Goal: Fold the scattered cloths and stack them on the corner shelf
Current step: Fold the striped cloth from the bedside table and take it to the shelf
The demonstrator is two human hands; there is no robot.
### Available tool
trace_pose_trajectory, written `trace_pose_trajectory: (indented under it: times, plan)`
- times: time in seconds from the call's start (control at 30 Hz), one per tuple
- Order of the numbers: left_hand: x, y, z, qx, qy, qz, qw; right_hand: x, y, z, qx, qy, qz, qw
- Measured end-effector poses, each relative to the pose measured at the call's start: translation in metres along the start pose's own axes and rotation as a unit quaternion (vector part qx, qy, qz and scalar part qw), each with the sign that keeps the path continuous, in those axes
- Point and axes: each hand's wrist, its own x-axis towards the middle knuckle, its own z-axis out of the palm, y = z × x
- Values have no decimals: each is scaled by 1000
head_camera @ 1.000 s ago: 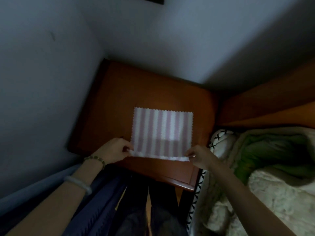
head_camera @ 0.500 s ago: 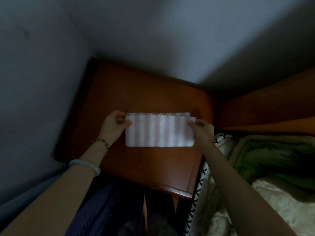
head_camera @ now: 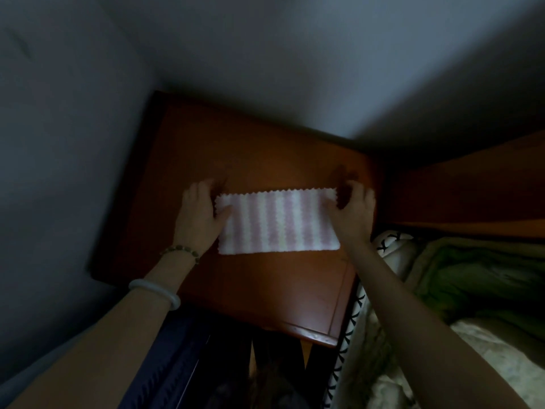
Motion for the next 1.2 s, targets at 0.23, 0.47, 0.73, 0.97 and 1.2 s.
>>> trace_pose_trajectory:
  times: [0.23, 0.47, 0.73, 0.97, 1.2]
  plan:
    - [-14, 8, 52, 288, -101, 287, 908, -35, 6, 32, -221, -95, -361, 901]
    - [-15, -5, 73, 305, -101, 274, 906, -34, 26, 39, -266, -144, -315, 900]
    - [-16, -2, 63, 315, -74, 291, 900, -28, 29, 17, -223, -149, -229, 936]
    - [-17, 21, 84, 321, -108, 316, 886, -29, 21, -3, -32, -60, 20, 997]
    - [-27, 38, 68, 214, -110, 260, 935, -22, 10, -13, 107, -175, 145, 968]
